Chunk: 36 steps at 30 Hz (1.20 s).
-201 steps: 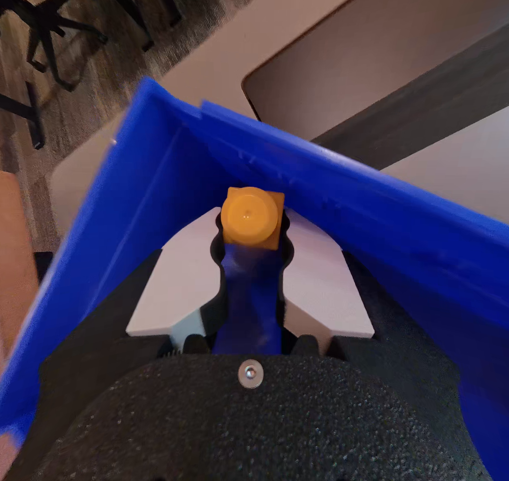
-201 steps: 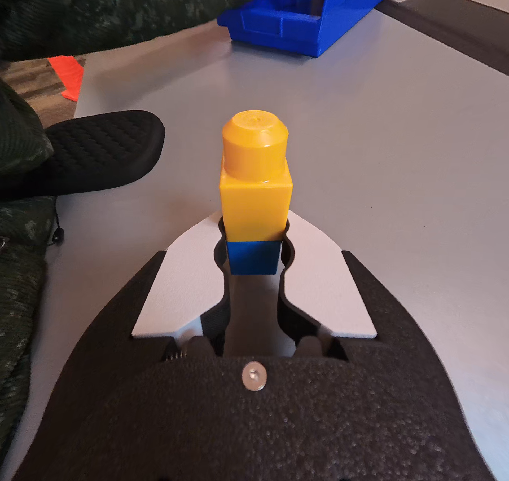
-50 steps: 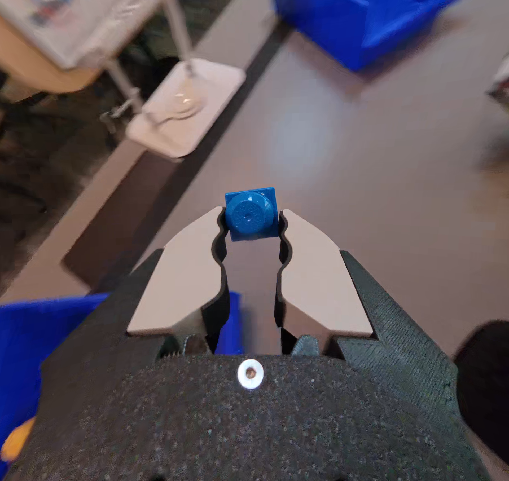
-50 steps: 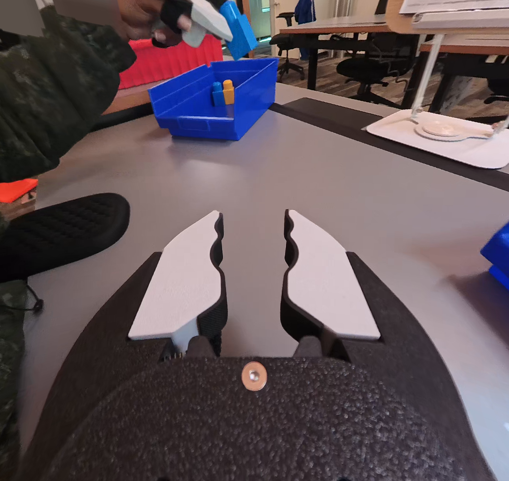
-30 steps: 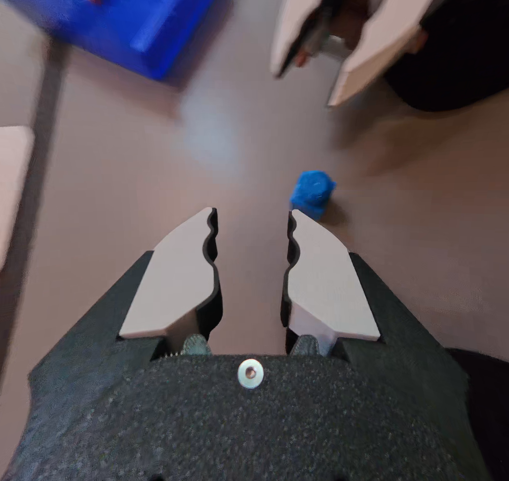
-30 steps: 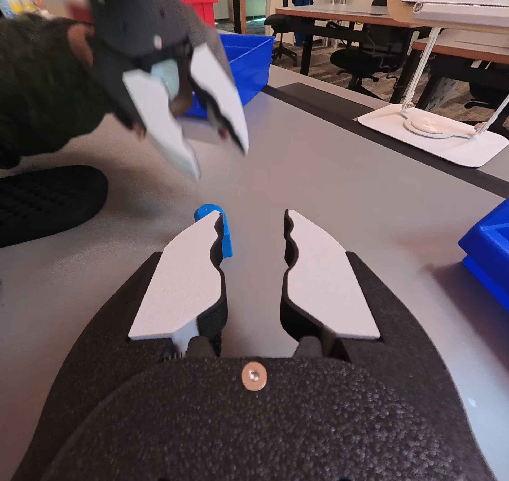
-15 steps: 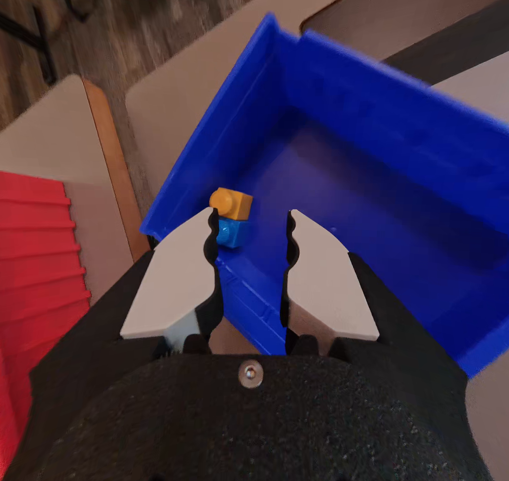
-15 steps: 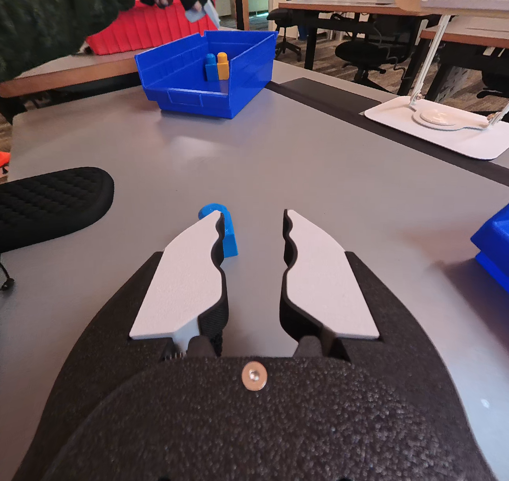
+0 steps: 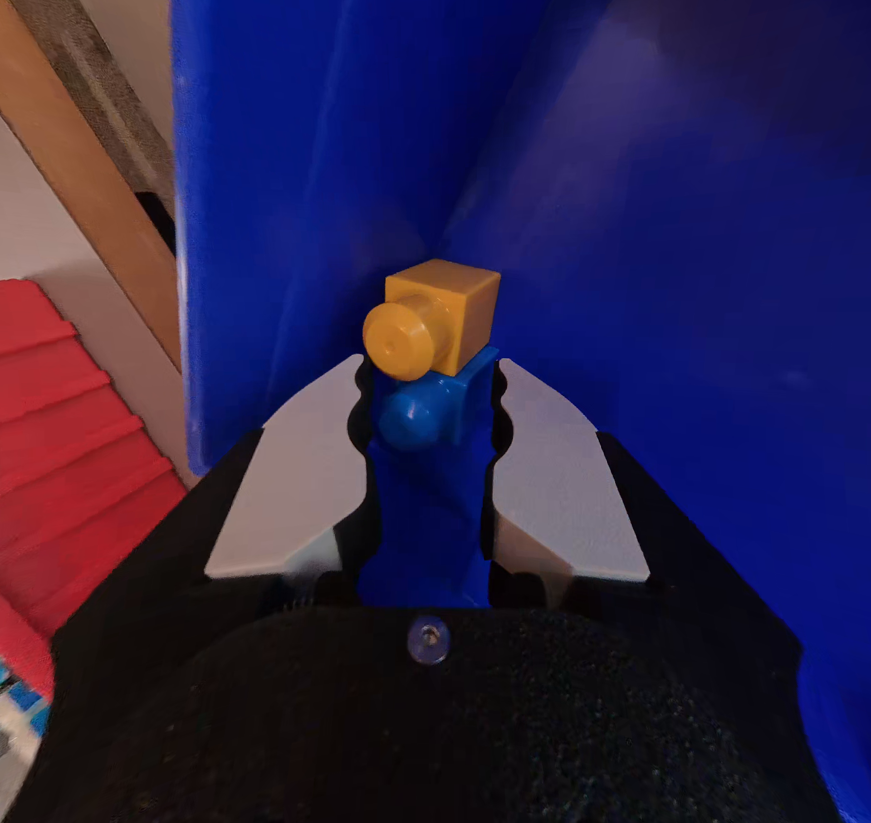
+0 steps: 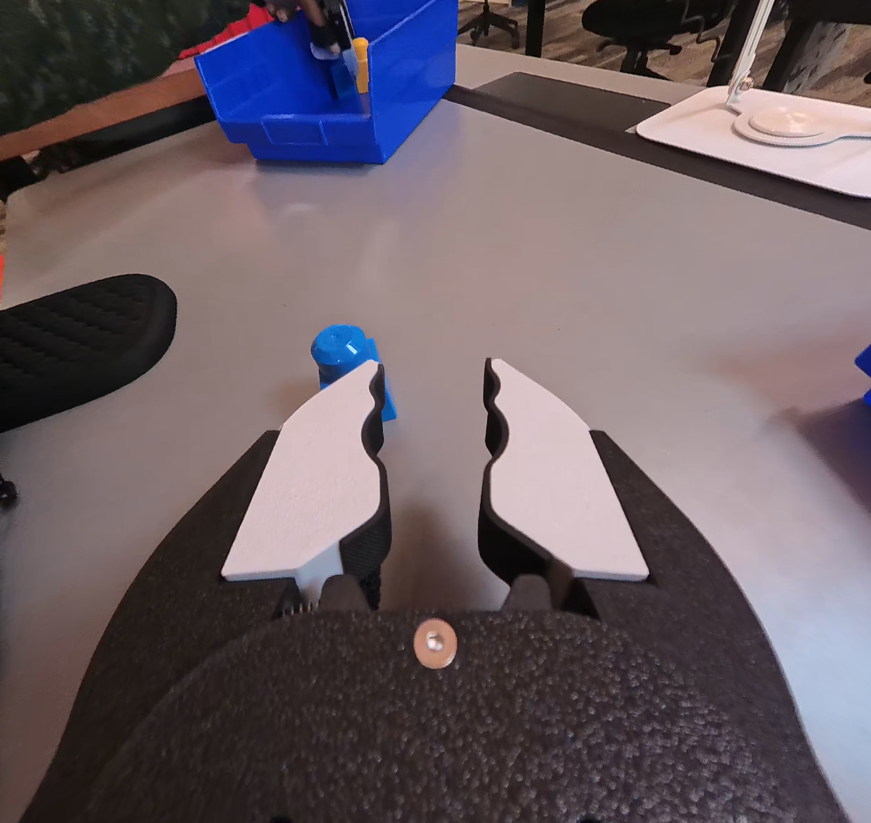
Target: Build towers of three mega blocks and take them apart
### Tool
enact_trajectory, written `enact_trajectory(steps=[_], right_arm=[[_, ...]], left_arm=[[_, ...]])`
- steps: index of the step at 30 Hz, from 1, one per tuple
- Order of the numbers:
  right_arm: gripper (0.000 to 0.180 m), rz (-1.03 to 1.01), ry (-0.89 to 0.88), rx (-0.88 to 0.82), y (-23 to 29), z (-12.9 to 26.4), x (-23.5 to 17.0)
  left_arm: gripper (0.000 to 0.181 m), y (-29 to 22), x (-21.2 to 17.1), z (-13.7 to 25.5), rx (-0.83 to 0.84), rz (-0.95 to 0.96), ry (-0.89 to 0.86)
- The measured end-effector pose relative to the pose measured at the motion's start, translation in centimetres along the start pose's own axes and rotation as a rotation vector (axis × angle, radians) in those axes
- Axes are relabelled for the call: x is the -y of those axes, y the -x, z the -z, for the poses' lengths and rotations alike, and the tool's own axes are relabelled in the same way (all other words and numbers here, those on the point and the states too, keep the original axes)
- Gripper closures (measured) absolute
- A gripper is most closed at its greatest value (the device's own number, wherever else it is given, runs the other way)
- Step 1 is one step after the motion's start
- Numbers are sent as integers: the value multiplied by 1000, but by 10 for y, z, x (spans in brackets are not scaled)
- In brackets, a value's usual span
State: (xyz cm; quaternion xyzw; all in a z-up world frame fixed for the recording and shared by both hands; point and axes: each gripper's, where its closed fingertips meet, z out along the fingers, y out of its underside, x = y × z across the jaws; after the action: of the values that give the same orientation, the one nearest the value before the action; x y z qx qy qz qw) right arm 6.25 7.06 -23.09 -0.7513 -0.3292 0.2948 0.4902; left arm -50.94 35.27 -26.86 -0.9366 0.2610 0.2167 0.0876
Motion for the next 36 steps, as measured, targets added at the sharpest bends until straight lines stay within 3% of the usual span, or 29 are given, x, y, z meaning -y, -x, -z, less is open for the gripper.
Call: enact_trajectory(steps=[2, 6, 7, 18, 20, 24, 30, 34, 36], right_arm=[[139, -4, 3, 0, 0, 0, -1], [139, -6, -7, 6, 1, 1, 1], [139, -4, -8, 7, 2, 1, 2], [140, 24, -26, 14, 9, 5, 7], [140, 30, -25, 16, 10, 5, 7], [140, 32, -32, 13, 10, 7, 8], [140, 17, -14, 20, 9, 4, 4], [140, 4, 7, 28, 7, -1, -1], [140, -5, 16, 30, 6, -3, -3]], left_arm=[[141, 3, 1, 0, 42, -29, 10], [146, -10, 3, 6, -29, -24, -22], [179, -15, 1, 9, -52, -44, -21], [181, -40, 14, 55, -72, -147, -184], [180, -33, 17, 59, -26, -152, -184], [156, -23, 13, 57, 12, -193, -120], [124, -8, -10, 36, 94, -447, 98], [117, -5, -21, 10, 138, -562, 209], [127, -7, -22, -4, 159, -591, 230]])
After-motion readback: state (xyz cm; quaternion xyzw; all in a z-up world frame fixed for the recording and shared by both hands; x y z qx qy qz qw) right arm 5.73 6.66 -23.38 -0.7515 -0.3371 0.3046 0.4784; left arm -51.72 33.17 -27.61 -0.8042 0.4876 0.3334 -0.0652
